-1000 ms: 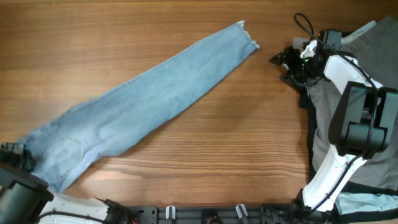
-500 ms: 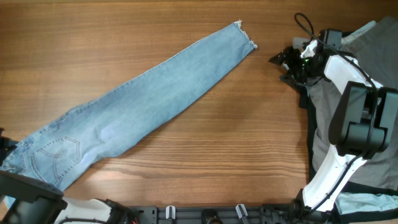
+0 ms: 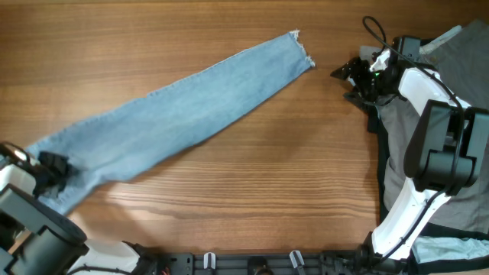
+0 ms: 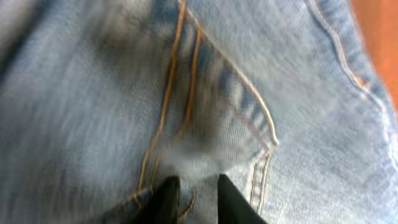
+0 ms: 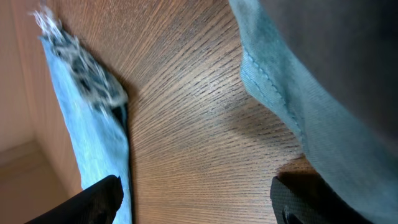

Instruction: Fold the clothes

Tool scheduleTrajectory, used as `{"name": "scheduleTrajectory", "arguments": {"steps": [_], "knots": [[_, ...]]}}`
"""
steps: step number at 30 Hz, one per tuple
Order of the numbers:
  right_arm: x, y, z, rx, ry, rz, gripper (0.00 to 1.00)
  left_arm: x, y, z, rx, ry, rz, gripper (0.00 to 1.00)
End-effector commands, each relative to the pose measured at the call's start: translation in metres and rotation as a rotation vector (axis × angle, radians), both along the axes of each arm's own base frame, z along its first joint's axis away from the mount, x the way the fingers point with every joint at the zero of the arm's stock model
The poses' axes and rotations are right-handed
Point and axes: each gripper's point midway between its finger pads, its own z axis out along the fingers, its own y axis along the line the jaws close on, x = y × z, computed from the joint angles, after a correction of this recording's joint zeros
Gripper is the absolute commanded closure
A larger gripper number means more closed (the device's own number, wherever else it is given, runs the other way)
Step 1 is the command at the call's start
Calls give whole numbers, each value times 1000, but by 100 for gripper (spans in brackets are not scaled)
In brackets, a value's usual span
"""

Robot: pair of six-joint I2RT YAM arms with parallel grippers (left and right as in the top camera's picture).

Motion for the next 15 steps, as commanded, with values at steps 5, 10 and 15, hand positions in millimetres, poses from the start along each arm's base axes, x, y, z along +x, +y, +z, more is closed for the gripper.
{"name": "scheduleTrajectory", "arguments": {"steps": [5, 10, 15], "knots": [[-9, 0, -15, -6, 30, 19, 18, 57, -4, 20, 101, -59, -118, 55], [-14, 43, -6, -20, -156, 347, 25, 71, 25, 94, 140, -61, -189, 48], [19, 74, -18, -347, -312, 476, 16, 63, 11, 129, 110, -23, -294, 37]]}}
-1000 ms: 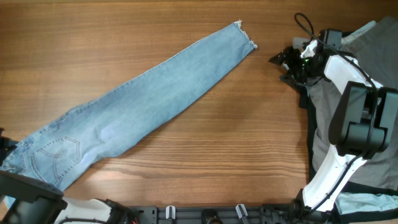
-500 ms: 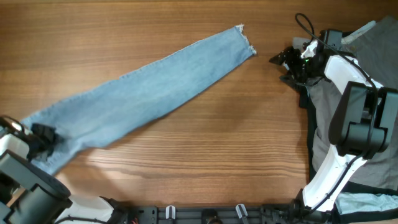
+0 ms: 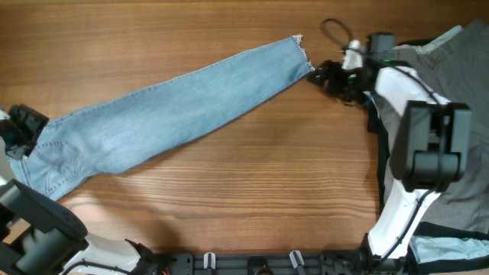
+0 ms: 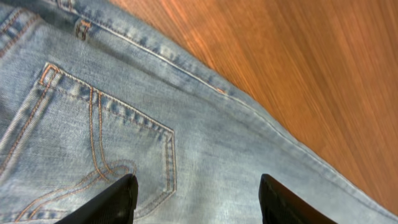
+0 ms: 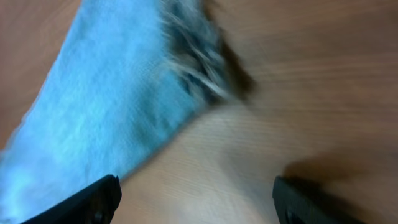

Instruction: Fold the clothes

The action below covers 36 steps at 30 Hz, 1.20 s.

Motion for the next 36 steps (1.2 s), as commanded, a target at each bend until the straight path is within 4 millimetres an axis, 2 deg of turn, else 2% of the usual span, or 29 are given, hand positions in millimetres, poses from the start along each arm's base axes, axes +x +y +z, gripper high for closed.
{"name": "scheduleTrajectory", "arguments": {"steps": [1, 5, 7, 9, 11, 12, 14, 15, 17, 19, 21, 23, 24, 25, 26, 28, 29, 30, 32, 34, 35, 36], "knots": [[16, 8, -19, -188, -104, 46, 16, 3, -7, 21, 21, -32, -112, 37], [34, 8, -38, -207, -127, -41, 12, -3, -15, 40, 31, -57, -117, 33], [34, 7, -58, -192, -98, -64, 11, -4, -17, 50, 50, -74, -118, 32], [31, 19, -72, -121, -81, -39, 14, -5, -18, 57, 62, -85, -118, 31], [31, 37, -67, -32, -100, 13, 28, -5, -17, 57, 63, -86, -118, 31], [32, 43, -62, 0, -118, 31, 43, -4, -17, 57, 66, -89, -118, 31], [36, 45, -58, 30, -116, 7, 86, -2, -15, 59, 76, -98, -118, 31], [39, 39, -55, 45, -108, -32, 96, -1, -14, 59, 80, -102, -118, 30], [48, 20, -34, 106, -109, -100, 96, 0, -13, 60, 85, -106, -118, 30], [56, -27, 22, 159, -185, -155, 96, 0, -13, 60, 85, -106, -118, 30], [55, -70, 67, 147, -243, -225, 96, 0, -13, 60, 85, -107, -117, 30], [45, -108, 129, 167, -333, -271, 96, 2, -17, 61, 69, -122, -127, 30], [33, -130, 174, 152, -420, -286, 96, 4, -21, 62, 47, -139, -137, 29], [21, -147, 213, 125, -498, -313, 96, 6, -24, 63, 32, -153, -146, 27], [11, -155, 243, 101, -566, -322, 96, 8, -28, 65, 16, -170, -155, 27], [-6, -155, 287, 64, -666, -315, 96, 12, -34, 68, -11, -200, -173, 27], [-14, -147, 303, 63, -692, -303, 96, 14, -36, 69, -24, -214, -180, 27], [-18, -139, 308, 68, -693, -289, 96, 15, -38, 70, -34, -224, -186, 27], [-25, -102, 304, 94, -642, -222, 96, 15, -41, 70, -42, -225, -191, 27], [-28, -58, 287, 82, -585, -132, 96, 16, -45, 69, -49, -221, -199, 27], [-28, -30, 276, 49, -560, -81, 96, 17, -48, 69, -51, -219, -206, 27], [-28, -12, 268, 22, -543, -58, 96, 19, -50, 69, -51, -219, -213, 27]]}}
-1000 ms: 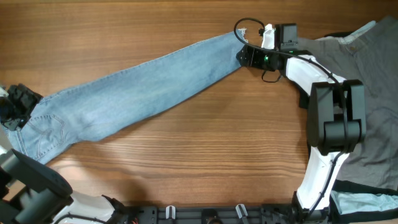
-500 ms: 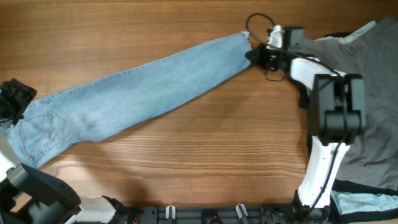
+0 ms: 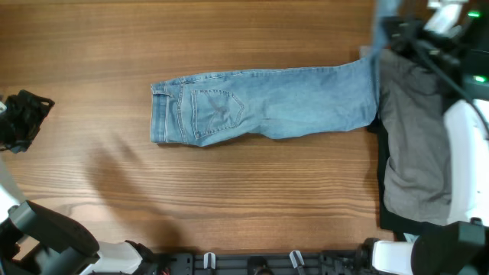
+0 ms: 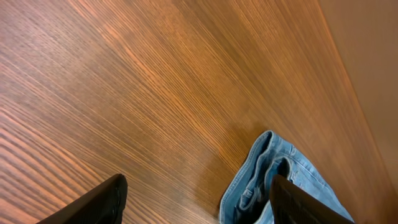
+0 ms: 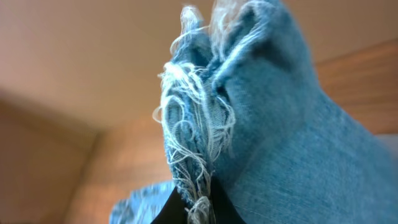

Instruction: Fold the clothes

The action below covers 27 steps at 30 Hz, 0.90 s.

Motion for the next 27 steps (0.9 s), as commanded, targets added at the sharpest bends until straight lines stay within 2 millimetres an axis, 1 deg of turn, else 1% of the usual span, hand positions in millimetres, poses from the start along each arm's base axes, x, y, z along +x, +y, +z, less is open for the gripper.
{"name": "scheduleTrajectory", "arguments": {"steps": [1, 4, 5, 6, 8, 10, 12, 14, 16, 17, 19, 20, 21, 23, 25, 26, 27], "knots": [[-2, 88, -28, -144, 41, 121, 96, 9, -13, 13, 16, -41, -60, 27], [-12, 169, -59, -216, 75, 246, 96, 12, -17, 13, 15, -41, -74, 27], [-20, 208, -74, -222, 78, 330, 96, 12, -18, 13, 14, -40, -74, 27], [-25, 238, -86, -222, 73, 388, 96, 11, -18, 13, 11, -36, -74, 27], [-25, 281, -96, -207, 16, 461, 96, 10, -20, 12, 5, -30, -74, 27], [-30, 316, -100, -191, -45, 518, 95, 10, -20, 12, 5, -29, -74, 26], [-38, 336, -111, -196, -46, 554, 95, 10, -20, 12, 5, -29, -74, 26], [-41, 346, -129, -230, -26, 550, 95, 10, -20, 12, 4, -29, -74, 26], [-51, 359, -144, -232, -4, 591, 94, 10, -20, 12, 4, -29, -74, 26], [-60, 369, -146, -223, -3, 626, 94, 10, -20, 12, 5, -29, -74, 25], [-69, 382, -145, -225, -33, 664, 94, 10, -20, 12, 4, -29, -74, 25], [-76, 395, -141, -226, -75, 695, 94, 10, -20, 12, 4, -29, -74, 25], [-82, 402, -138, -232, -105, 716, 94, 10, -20, 12, 4, -29, -74, 25], [-85, 412, -135, -253, -145, 702, 94, 9, -20, 11, 2, -27, -74, 25], [-86, 416, -142, -269, -142, 693, 94, 9, -20, 11, 1, -26, -74, 25], [-87, 417, -147, -267, -128, 694, 92, 9, -21, 11, -1, -24, -74, 25], [-87, 419, -154, -267, -118, 698, 75, 8, -21, 11, -3, -21, -74, 25]]}}
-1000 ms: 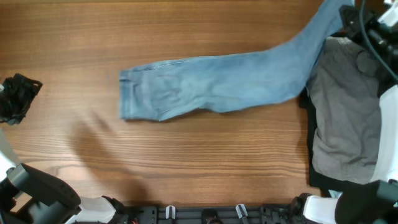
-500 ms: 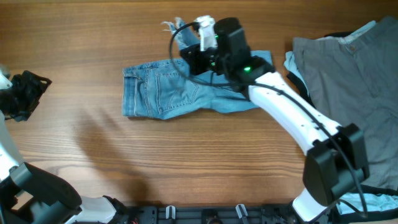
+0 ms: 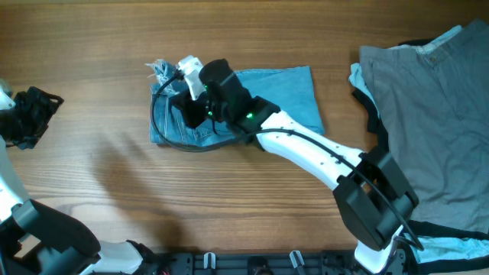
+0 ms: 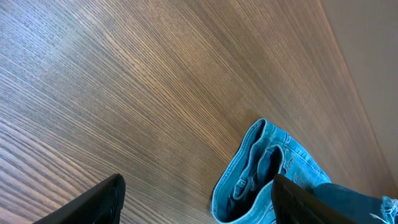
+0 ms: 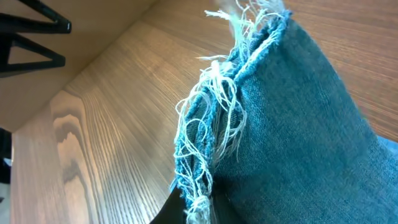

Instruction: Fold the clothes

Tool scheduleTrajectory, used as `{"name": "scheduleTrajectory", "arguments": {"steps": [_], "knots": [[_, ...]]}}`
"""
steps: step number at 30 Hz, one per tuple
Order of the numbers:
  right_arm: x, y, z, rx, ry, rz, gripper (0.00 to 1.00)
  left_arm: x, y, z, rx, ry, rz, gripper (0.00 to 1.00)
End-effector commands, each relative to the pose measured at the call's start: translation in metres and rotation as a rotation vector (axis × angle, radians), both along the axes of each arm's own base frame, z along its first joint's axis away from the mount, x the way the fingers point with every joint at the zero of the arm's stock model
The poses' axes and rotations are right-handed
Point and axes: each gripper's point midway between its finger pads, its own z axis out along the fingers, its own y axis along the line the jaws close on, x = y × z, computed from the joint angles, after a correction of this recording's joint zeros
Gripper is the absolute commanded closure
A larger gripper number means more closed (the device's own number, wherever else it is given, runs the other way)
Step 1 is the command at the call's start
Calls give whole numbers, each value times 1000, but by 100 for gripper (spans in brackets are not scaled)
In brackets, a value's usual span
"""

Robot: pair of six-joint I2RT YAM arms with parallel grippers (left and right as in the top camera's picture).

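Note:
Light blue jeans (image 3: 283, 92) lie folded in half at the table's middle, the waist (image 4: 258, 171) at the left. My right gripper (image 3: 171, 75) reaches across to the waist end. It is shut on the frayed leg hem (image 5: 214, 124), which it holds just above the waist; the pinch shows in the right wrist view (image 5: 200, 208). My left gripper (image 3: 32, 116) hangs at the table's far left, apart from the jeans. It stands wide open and empty (image 4: 199, 202).
A pile of grey and dark clothes (image 3: 432, 114) covers the right end of the wooden table (image 3: 229, 206). The right arm's black cable (image 3: 164, 134) loops over the jeans' left part.
My right gripper, still shut on the hem, was raised at the far right over the grey pile and is now at the waist end. The jeans lie doubled. The left gripper has barely moved.
The jeans lay stretched diagonally, my left fingers nearly shut on denim by the back pocket and my right gripper open near the hem. Then the left stood open. Later the jeans lay further right, hem lifted in the right gripper. Now the leg lies over the waist.

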Motion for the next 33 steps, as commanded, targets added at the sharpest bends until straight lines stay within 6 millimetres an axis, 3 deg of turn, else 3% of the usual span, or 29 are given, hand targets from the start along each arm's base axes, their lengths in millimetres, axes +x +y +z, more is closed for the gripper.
{"name": "scheduleTrajectory", "arguments": {"steps": [1, 2, 5, 6, 8, 10, 11, 12, 13, 16, 18, 21, 22, 25, 27, 29, 30, 32, 33], "knots": [[7, 5, -24, -27, -3, -9, 38, 2, -4, 12, 14, -29, -30, 24], [11, 4, -21, -20, -13, -16, 28, 1, -4, 11, 13, -28, -30, 24], [31, -12, 2, 20, -52, -62, 30, 1, -5, 11, 10, -26, -32, 23], [38, -22, 7, 20, -50, -84, 35, 2, -7, 11, 9, -25, -37, 25], [59, -70, 10, -17, 33, -215, 59, 8, -26, 12, 16, -38, -138, 32], [76, -155, -21, -115, 267, -421, 89, 24, -74, 14, 17, -74, -339, 49], [71, -200, -46, -177, 424, -524, 93, 32, -101, 14, 26, -78, -433, 59], [61, -226, -61, -223, 524, -556, 96, 38, -125, 11, 50, -71, -521, 60], [50, -242, -74, -256, 609, -560, 96, 40, -135, 6, 77, -52, -559, 60], [9, -265, -121, -367, 802, -565, 96, 52, -182, -27, 116, 37, -699, 59], [-7, -272, -158, -408, 850, -575, 96, 58, -202, -55, 86, 87, -757, 57], [-38, -300, -201, -502, 986, -701, 96, 61, -220, -110, 28, 193, -805, 56], [-46, -303, -203, -507, 1029, -704, 96, 62, -216, -130, 34, 233, -803, 53], [-51, -299, -193, -485, 1045, -629, 96, 65, -173, -172, 164, 385, -643, 48], [-46, -295, -173, -469, 984, -571, 96, 73, -156, -173, 173, 360, -594, 47], [-32, -285, -129, -398, 835, -479, 94, 89, -145, -139, 179, 294, -566, 41], [-26, -268, -82, -284, 704, -377, 92, 102, -145, -81, 182, 215, -562, 36], [-19, -265, -51, -220, 624, -392, 94, 101, -145, -41, 209, 172, -566, 26], [-16, -262, -38, -180, 609, -420, 95, 95, -146, -25, 224, 154, -577, 11]]}}
